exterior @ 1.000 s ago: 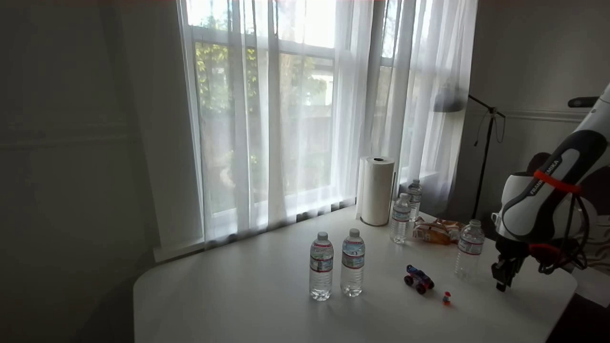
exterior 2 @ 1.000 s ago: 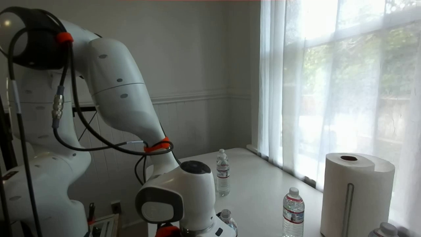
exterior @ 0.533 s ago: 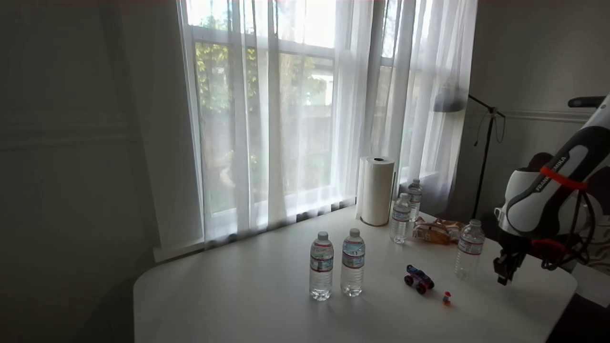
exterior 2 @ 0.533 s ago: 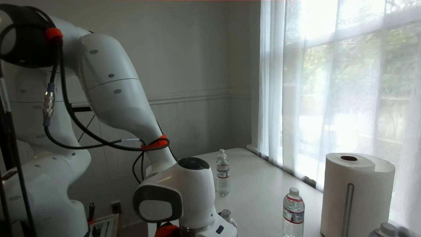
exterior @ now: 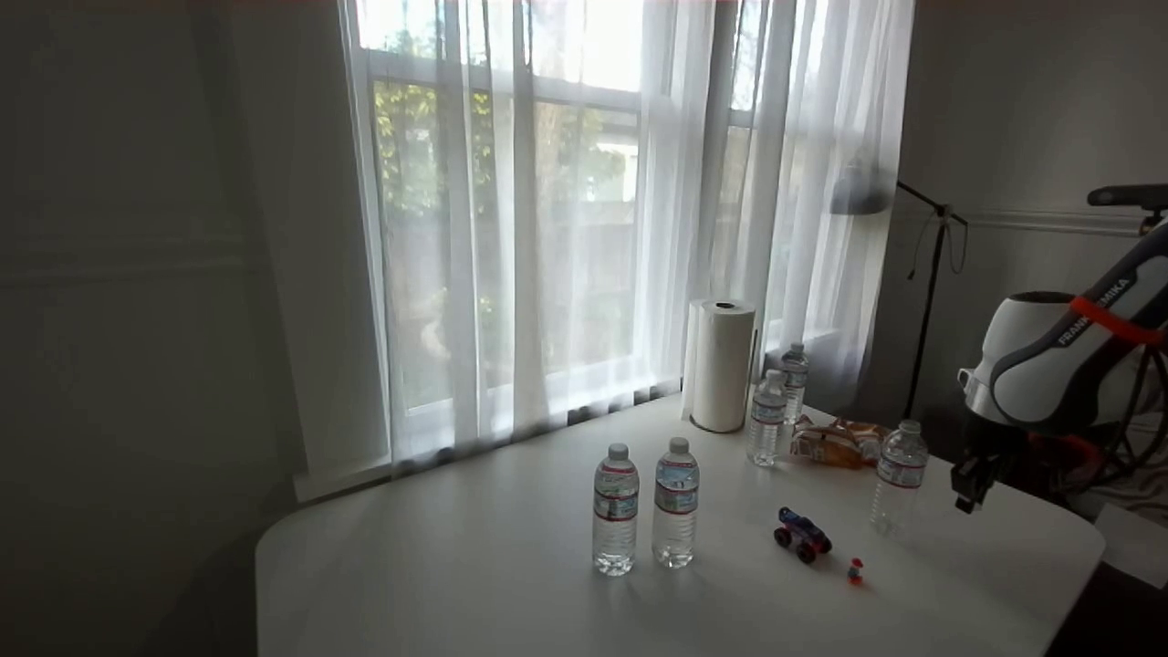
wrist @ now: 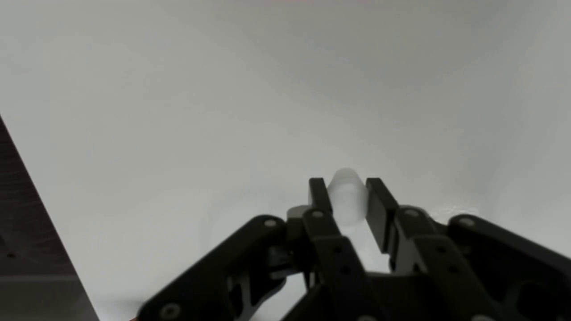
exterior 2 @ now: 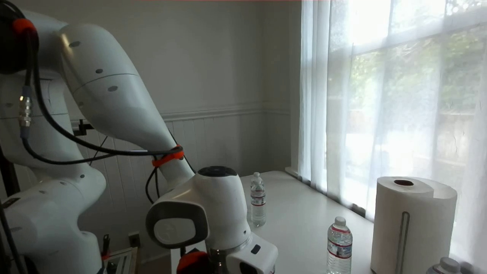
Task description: Pick up the white cap on the right and put it on the open water bottle
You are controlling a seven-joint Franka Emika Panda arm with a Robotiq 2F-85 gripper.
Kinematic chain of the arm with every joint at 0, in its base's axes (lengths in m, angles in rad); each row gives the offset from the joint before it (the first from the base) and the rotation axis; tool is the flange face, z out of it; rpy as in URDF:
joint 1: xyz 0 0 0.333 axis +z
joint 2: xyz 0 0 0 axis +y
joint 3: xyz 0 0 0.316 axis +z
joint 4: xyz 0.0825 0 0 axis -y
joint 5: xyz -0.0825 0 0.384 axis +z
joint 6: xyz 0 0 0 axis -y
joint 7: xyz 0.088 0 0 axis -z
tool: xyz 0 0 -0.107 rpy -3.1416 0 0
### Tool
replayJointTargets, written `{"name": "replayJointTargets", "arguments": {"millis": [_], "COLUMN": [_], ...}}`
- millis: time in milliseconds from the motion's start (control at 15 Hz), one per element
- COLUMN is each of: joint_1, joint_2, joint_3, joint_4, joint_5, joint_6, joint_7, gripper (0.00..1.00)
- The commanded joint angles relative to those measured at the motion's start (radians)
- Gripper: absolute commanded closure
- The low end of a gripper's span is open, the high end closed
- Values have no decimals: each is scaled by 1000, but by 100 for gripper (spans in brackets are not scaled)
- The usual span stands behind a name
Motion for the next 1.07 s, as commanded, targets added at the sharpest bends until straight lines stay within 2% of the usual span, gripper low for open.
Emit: {"name": "replayJointTargets", "arguments": {"millis": [0, 733, 1000], "joint_1": [-33, -30, -15], "joint_2": [-104, -316, -381], "joint_3": [9, 73, 83], "joint_4": [-16, -11, -6], "joint_5": [-60, -53, -34], "joint_6": [-53, -211, -265], "joint_7": [25, -14, -42], "gripper": [77, 77, 81]}}
